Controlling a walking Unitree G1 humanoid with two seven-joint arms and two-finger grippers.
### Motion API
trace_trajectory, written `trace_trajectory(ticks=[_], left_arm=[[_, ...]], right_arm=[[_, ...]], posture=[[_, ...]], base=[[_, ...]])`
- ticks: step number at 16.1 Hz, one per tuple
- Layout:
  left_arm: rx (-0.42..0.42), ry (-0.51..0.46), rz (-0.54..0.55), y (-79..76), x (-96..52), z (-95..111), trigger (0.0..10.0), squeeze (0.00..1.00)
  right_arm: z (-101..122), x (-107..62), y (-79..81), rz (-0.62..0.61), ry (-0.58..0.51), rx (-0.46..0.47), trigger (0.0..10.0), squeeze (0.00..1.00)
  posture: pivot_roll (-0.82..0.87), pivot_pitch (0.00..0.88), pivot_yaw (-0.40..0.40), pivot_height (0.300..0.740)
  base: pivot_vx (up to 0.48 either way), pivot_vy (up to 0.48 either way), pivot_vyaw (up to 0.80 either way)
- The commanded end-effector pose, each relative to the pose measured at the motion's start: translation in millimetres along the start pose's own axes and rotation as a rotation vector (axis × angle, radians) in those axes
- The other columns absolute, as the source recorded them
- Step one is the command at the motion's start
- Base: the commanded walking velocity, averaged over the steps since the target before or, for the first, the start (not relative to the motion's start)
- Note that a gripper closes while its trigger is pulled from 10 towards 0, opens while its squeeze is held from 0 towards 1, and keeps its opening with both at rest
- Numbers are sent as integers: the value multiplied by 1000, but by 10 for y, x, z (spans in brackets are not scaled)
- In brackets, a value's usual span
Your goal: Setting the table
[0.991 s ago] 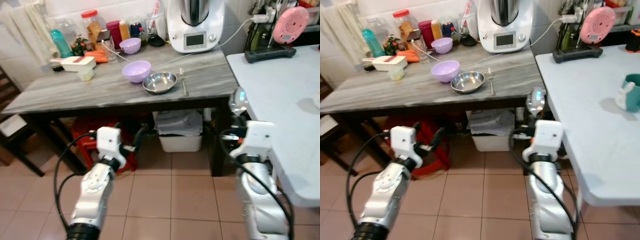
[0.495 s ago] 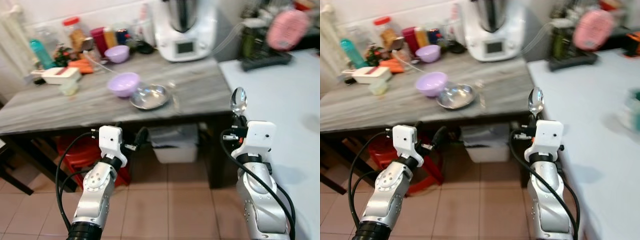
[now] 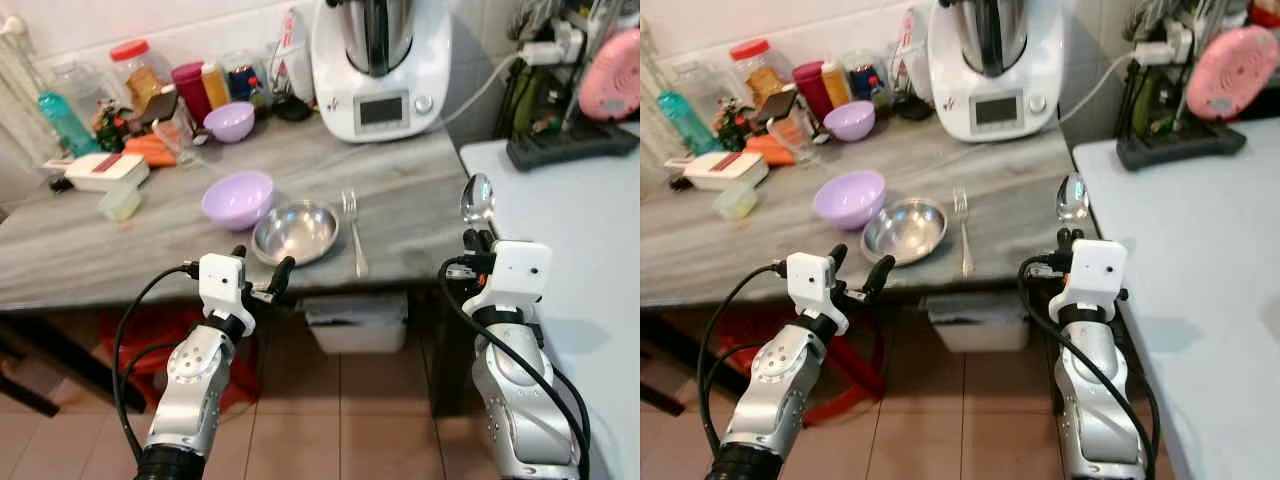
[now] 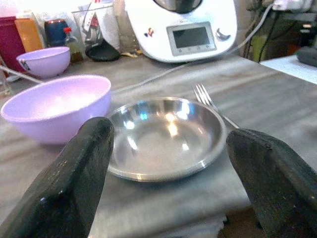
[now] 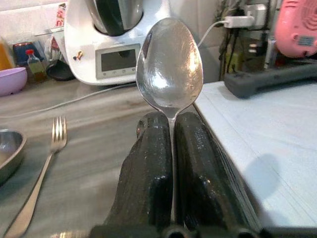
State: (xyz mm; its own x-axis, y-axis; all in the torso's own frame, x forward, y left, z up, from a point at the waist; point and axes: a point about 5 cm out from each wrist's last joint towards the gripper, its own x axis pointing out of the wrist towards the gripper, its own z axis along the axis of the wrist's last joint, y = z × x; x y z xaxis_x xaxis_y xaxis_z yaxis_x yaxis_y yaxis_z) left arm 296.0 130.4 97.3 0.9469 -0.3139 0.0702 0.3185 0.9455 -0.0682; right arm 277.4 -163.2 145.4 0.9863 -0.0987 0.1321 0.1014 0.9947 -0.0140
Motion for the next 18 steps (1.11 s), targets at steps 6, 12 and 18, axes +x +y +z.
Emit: trace_trajectory(ticks=[6,12,18], left_arm=[[33,-27,66,153,-121,38,10000,0],[92,8,1,244,-433,-21,10000,0],[80,47,-149,222,-614,-25,10000,0]], right_arm=[[65,20,94,32,-27,15,10000,0],[16,-12,89,38,6,46,10000,0],[-161,123,20,70,180,40,10000,0]], posture=[[-89,26,156,740],[-79,35,151,740],[-75,50,146,740]], base=[[233,0,0],[0,0,0],[0,0,0]])
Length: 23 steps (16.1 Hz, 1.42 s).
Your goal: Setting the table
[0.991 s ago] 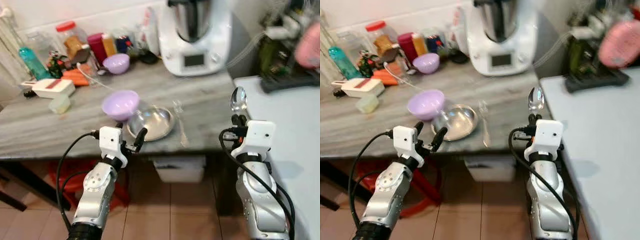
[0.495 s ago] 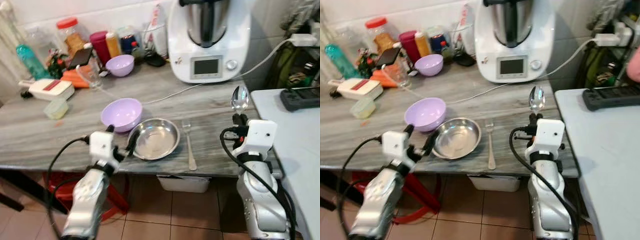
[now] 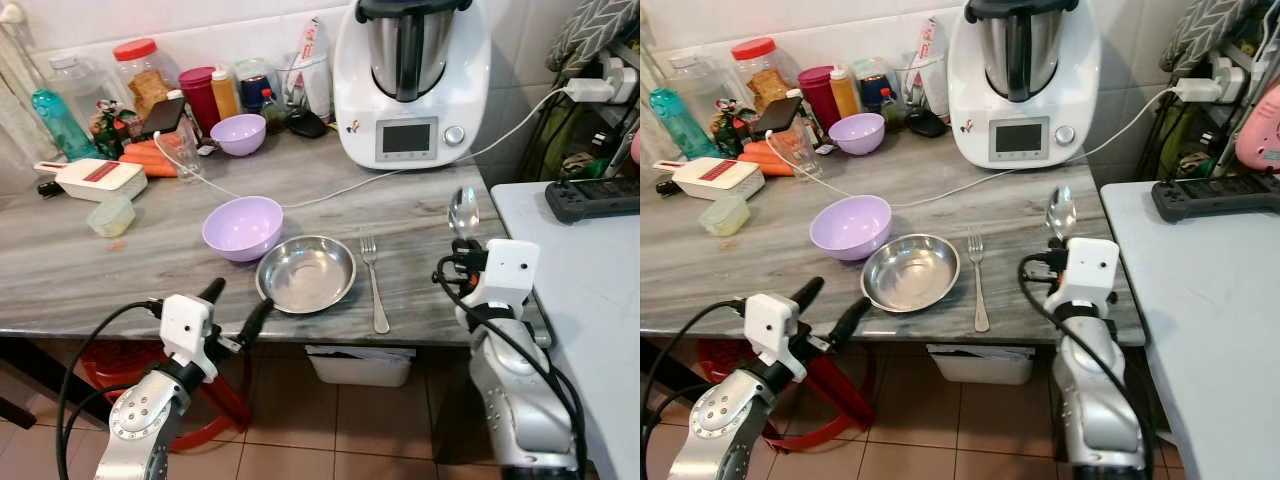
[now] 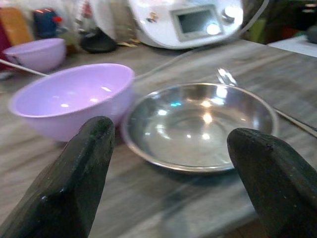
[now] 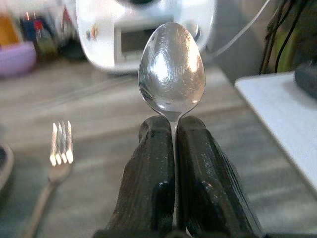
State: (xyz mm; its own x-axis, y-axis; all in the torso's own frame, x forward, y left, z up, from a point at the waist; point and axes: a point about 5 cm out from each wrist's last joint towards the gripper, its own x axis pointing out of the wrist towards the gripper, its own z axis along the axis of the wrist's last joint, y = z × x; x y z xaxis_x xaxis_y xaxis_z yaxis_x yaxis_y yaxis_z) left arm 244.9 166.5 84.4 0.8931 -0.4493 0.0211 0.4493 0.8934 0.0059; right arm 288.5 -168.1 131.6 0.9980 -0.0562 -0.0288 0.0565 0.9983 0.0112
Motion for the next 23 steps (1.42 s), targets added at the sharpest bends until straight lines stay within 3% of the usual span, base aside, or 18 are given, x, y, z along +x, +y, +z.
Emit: trace_trajectory(ticks=[1,9,19,23], left_arm=[[10,-6,-10,28,-15,48,10000,0],[-24,-21,-101,-73,60,80,10000,0],[-36,-18,-112,-108,72,91,10000,0],[-38,-19,-116,-109,81,99,10000,0]], right_arm=[[-12,41,50,29,24,8,10000,0],[-80,291,341,136,155,64,10000,0],[-228,284,564,226,247,81,10000,0],[-286,275,585,228,275,86,10000,0]], posture=[[-76,51,146,740],[-73,51,138,740],[-67,52,132,740],[-67,53,132,740]], base=[[0,0,0],[0,0,0],[0,0,0],[0,0,0]])
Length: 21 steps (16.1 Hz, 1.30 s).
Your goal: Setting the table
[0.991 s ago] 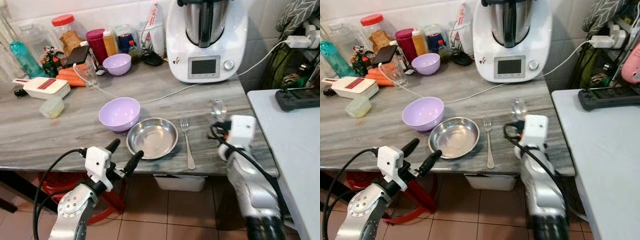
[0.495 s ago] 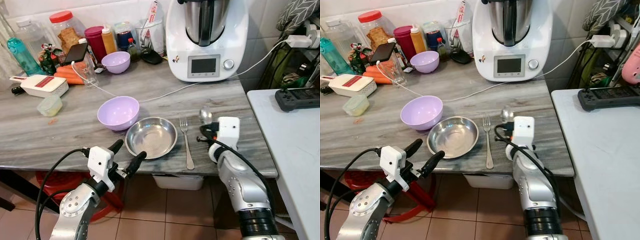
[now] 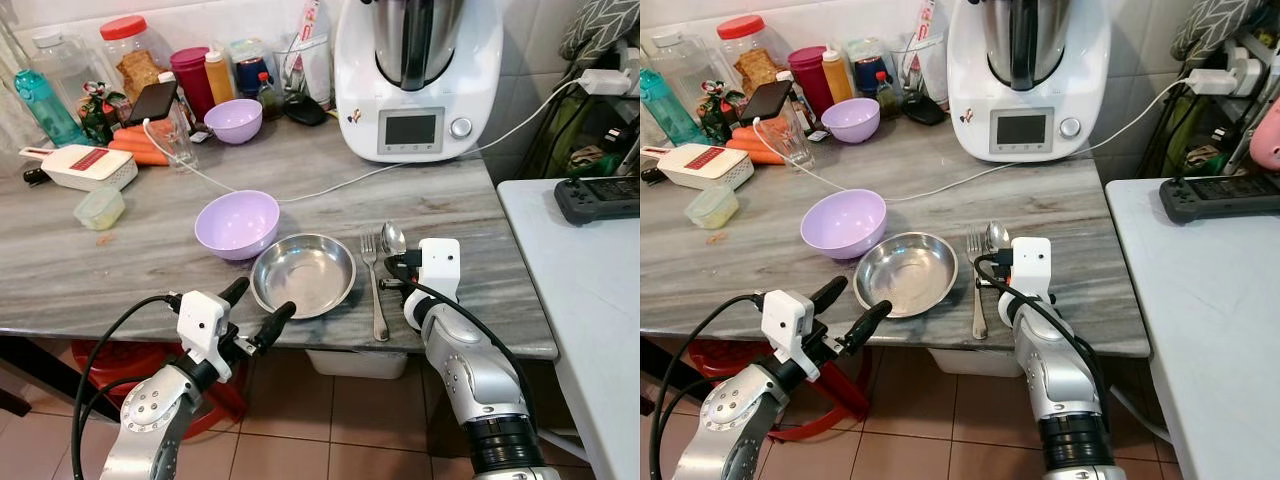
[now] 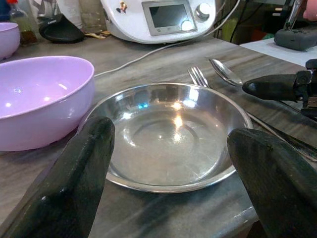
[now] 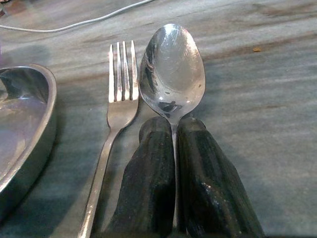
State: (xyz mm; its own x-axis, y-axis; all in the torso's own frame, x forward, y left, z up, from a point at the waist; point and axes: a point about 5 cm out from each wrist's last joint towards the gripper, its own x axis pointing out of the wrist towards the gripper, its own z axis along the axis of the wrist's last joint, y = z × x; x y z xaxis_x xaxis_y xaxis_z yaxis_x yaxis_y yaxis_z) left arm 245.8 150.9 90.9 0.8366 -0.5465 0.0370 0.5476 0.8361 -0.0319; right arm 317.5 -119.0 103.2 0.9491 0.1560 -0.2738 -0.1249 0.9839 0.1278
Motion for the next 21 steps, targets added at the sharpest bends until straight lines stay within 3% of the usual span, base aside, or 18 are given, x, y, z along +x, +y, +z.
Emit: trace_trajectory(ticks=[1,8,9,10,16,21], left_arm=[[4,-4,-3,24,-1,36,10000,0],[8,-1,-1,25,-5,40,10000,0],[9,1,-3,23,-5,39,10000,0],[9,1,-6,21,-3,41,10000,0],[14,3,-15,20,13,50,10000,0],[18,-3,-16,29,27,65,10000,0]], right_arm=[[-17,25,74,24,19,-4,10000,0],[-152,2,66,12,78,1,10000,0],[-174,-8,73,12,82,-1,10000,620],[-200,-18,82,14,89,1,10000,1000],[-236,-76,74,-5,90,16,10000,1000],[-85,-175,-29,-61,0,36,10000,1000]], posture=[[-66,52,132,740],[-64,52,136,740],[-64,52,137,740],[-63,52,137,740],[-65,50,145,740],[-67,47,149,740]], base=[[0,0,0],[0,0,0],[0,0,0],[0,0,0],[0,0,0],[0,0,0]])
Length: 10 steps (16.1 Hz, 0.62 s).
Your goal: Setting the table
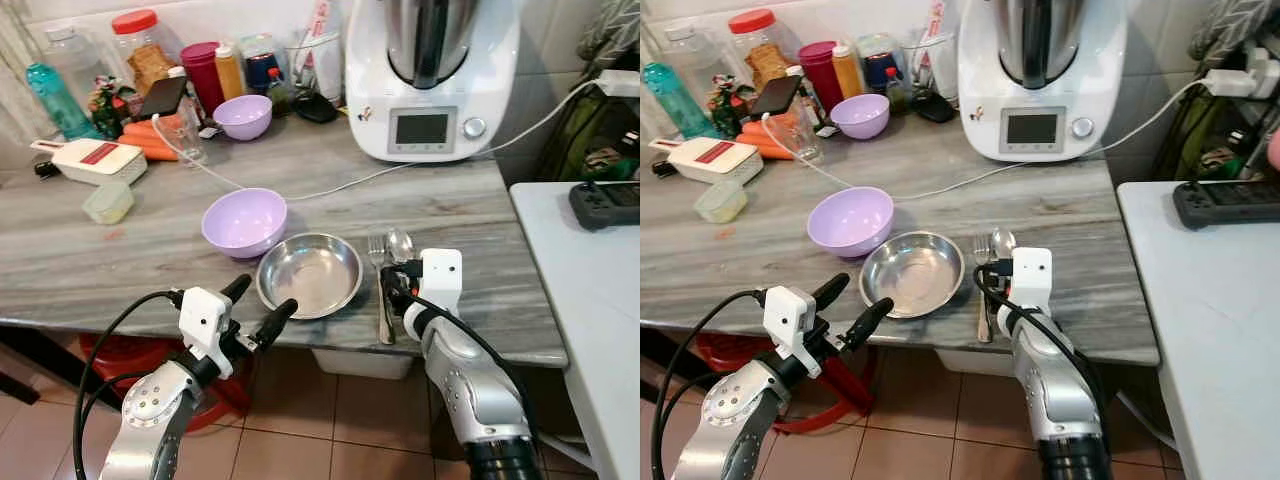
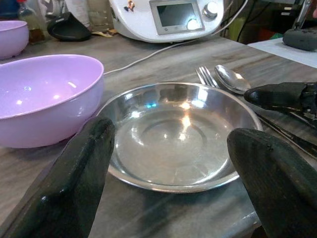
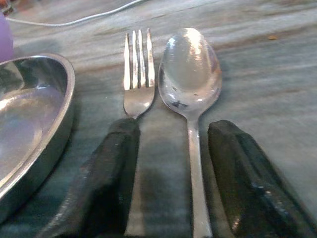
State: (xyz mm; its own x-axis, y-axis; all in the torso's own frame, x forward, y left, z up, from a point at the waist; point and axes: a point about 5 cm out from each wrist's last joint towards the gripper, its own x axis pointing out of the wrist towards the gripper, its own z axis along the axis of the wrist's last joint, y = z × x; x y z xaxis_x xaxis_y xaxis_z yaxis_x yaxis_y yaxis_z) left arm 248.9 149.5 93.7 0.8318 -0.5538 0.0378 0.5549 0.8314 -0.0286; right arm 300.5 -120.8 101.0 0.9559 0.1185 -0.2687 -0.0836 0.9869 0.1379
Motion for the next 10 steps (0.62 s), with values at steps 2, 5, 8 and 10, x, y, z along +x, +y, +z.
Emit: trace_trajectory(ticks=[2,5,8,10], left_arm=[[14,-4,-10,21,3,44,10000,0],[15,-10,-12,32,15,56,10000,0],[13,-18,-9,35,27,62,10000,0],[8,-29,4,36,37,69,10000,0]], right_arm=[[36,-53,-71,-45,-21,15,10000,1000],[249,-139,-162,-113,-172,-8,10000,1000],[411,-224,-236,-150,-296,-36,10000,1000],[458,-305,-273,-165,-358,-59,10000,1000]], posture=[[-70,48,151,740],[-73,44,155,740],[-76,39,157,740],[-78,35,156,740]], base=[[0,0,0],[0,0,0],[0,0,0],[0,0,0]])
